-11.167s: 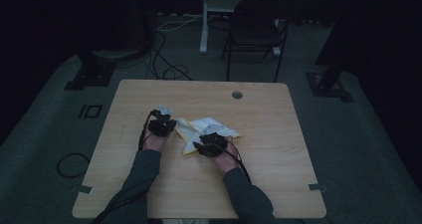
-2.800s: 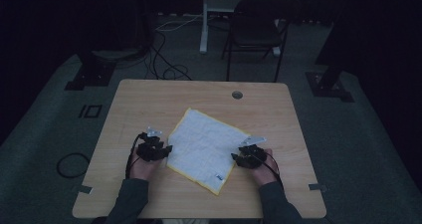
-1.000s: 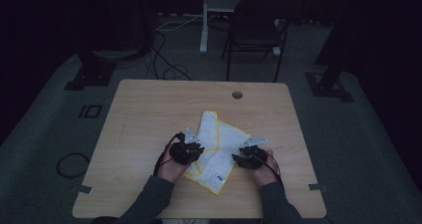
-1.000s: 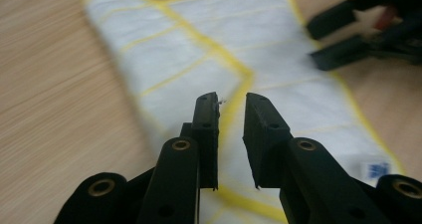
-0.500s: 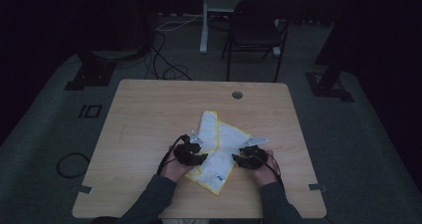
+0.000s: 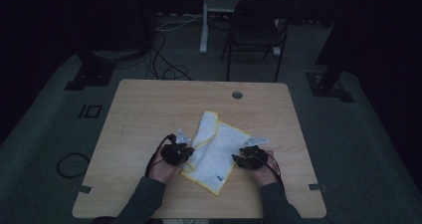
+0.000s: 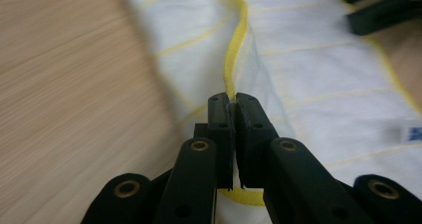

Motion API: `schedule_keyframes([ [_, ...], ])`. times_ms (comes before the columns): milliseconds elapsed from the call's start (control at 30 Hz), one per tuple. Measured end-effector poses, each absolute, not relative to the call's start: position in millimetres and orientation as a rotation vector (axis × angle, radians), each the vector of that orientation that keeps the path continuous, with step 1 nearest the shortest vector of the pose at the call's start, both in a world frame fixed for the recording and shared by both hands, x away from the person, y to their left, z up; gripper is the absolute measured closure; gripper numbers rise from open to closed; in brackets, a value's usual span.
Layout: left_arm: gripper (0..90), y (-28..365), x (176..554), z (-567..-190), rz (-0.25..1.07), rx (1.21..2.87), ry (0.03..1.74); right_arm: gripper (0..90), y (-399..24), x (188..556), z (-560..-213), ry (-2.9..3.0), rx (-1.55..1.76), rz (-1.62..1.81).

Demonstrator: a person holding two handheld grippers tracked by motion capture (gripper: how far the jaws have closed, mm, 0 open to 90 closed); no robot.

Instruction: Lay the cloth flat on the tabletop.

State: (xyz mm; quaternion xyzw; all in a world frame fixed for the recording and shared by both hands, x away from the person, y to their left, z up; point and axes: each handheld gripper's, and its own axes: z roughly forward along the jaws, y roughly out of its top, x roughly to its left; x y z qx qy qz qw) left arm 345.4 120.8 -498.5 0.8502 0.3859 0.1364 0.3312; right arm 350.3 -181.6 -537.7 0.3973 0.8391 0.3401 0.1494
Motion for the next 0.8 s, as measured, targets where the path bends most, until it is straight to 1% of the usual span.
schedule_keyframes([
  [200,86.4,161.0,350.9,-500.6,0.404,2.173,1.132,54.7,-173.9,344.0,-533.3,2.412,1.103,0.977],
  [400,85.9,188.4,353.3,-510.4,0.434,2.163,1.230,53.1,-159.2,334.7,-531.2,2.432,1.060,0.998],
  [567,85.4,203.6,350.5,-521.2,0.458,2.174,1.289,51.3,-150.4,331.9,-536.1,2.452,1.051,0.990],
  [800,85.0,211.2,344.0,-525.6,0.444,2.170,1.297,51.1,-151.4,330.6,-538.1,2.455,1.049,0.984],
])
